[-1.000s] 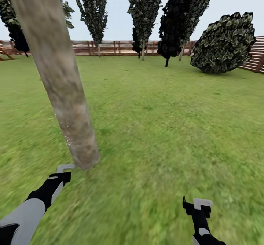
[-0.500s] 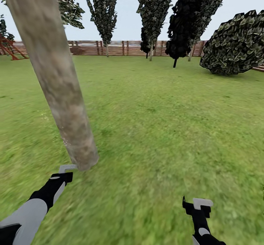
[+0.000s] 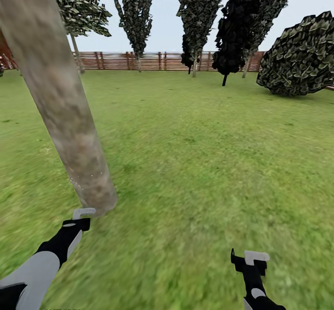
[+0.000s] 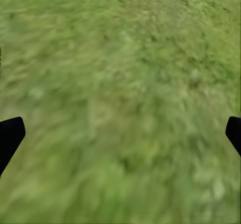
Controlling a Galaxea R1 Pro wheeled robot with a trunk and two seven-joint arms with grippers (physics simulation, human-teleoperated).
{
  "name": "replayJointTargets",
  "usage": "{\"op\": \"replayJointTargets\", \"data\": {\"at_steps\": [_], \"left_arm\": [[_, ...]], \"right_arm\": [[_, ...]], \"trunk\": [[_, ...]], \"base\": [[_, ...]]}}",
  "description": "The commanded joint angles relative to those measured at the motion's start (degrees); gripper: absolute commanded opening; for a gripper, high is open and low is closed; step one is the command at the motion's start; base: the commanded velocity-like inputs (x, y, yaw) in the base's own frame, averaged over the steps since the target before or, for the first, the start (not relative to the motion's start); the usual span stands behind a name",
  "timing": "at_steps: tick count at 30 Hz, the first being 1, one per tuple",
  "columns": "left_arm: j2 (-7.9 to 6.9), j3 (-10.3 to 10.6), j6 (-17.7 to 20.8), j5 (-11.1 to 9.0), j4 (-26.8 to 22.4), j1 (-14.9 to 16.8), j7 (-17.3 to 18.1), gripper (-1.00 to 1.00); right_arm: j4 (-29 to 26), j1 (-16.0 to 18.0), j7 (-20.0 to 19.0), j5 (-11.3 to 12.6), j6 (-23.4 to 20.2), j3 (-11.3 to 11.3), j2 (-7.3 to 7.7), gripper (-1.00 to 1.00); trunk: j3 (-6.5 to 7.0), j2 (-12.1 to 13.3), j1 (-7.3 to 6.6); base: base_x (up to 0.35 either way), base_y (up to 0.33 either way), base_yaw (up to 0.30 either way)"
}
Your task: In the garden, pick up the pesticide atomizer on the floor and spray pesticide onto both trees until each tree trunk is fully covered.
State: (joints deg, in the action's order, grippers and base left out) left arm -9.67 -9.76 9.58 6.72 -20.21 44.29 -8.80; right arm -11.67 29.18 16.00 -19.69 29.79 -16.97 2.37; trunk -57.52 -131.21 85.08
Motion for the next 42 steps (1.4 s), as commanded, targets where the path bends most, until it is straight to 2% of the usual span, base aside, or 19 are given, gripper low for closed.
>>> {"op": "replayJointTargets", "data": {"at_steps": [1, 15, 22, 28, 30, 31, 32, 33, 36, 39, 40, 42], "left_arm": [[0.0, 0.01, 0.0, -0.07, 0.0, 0.0, -0.12, -1.0], [0.08, 0.09, 0.09, -0.48, -0.09, 0.01, -0.34, -1.0], [0.09, 0.1, 0.09, -0.48, -0.05, 0.01, -0.41, -1.0], [0.11, 0.09, 0.39, -0.48, -0.64, 0.04, 0.05, -1.0], [0.66, 0.21, 0.9, -0.48, -1.52, 0.6, 0.16, -1.0], [1.62, 0.35, 1.28, -0.42, -2.46, 0.88, 0.29, -1.0], [2.03, 0.44, 2.06, -0.3, -3.58, 1.4, 0.4, -1.0], [2.3, 0.59, 5.11, -0.12, -5.93, 2.88, 0.66, -1.0], [2.11, 1.21, 9.46, -0.05, -10.02, 4.64, 1.19, -1.0], [2.63, 2.52, 13.18, 0.29, -14.0, 5.87, 6.51, -1.0], [2.44, 3.42, 15.64, 0.34, -14.65, 6.55, 8.0, -1.0], [1.75, 3.88, 17.4, 0.52, -14.95, 8.2, 9.1, -1.0]], "right_arm": [[0.03, 0.0, 0.0, 0.0, 0.0, 0.0, 0.0, 1.0], [0.06, 0.0, 0.0, 0.0, 0.0, 0.01, 0.0, 1.0], [0.01, 0.0, 0.0, 0.0, 0.0, 0.01, 0.0, 1.0], [-0.02, 0.0, 0.0, 0.06, 0.0, -0.04, 0.02, 1.0], [-0.02, 0.0, 0.0, 0.08, 0.0, -0.07, 0.07, 1.0], [-0.02, 0.0, 0.0, 0.08, 0.0, -0.07, 0.08, 1.0], [-0.02, 0.0, 0.0, 0.09, 0.0, -0.08, 0.08, 1.0], [-0.02, 0.0, 0.0, 0.09, 0.0, -0.08, 0.13, 1.0], [-0.02, 0.0, 0.0, 0.09, 0.0, -0.08, 0.17, 1.0], [-0.02, 0.0, 0.0, 0.09, 0.0, -0.08, 0.18, 1.0], [-0.02, 0.0, 0.0, 0.09, 0.0, -0.08, 0.18, 1.0], [-0.02, 0.0, 0.0, 0.09, 0.0, -0.08, 0.18, 1.0]], "trunk": [[0.0, 0.0, 0.0], [0.0, 0.0, 0.0], [0.0, 0.0, 0.0], [0.0, 0.0, 0.0], [0.0, 0.0, 0.0], [0.0, 0.0, 0.0], [0.0, 0.0, 0.0], [0.0, 0.0, 0.0], [0.0, 0.0, 0.0], [0.0, 0.0, 0.0], [0.0, 0.0, 0.0], [0.0, 0.0, 0.0]], "base": [[0.122, -0.274, 0.265], [0.009, -0.274, 0.275], [0.037, -0.274, 0.041], [-0.005, -0.058, 0.164], [0.0, -0.003, 0.269], [0.0, -0.001, 0.243], [0.0, 0.0, 0.131], [0.0, 0.0, 0.043], [0.0, 0.0, 0.014], [0.0, 0.0, 0.001], [0.0, 0.0, 0.0], [0.0, 0.0, 0.0]]}}
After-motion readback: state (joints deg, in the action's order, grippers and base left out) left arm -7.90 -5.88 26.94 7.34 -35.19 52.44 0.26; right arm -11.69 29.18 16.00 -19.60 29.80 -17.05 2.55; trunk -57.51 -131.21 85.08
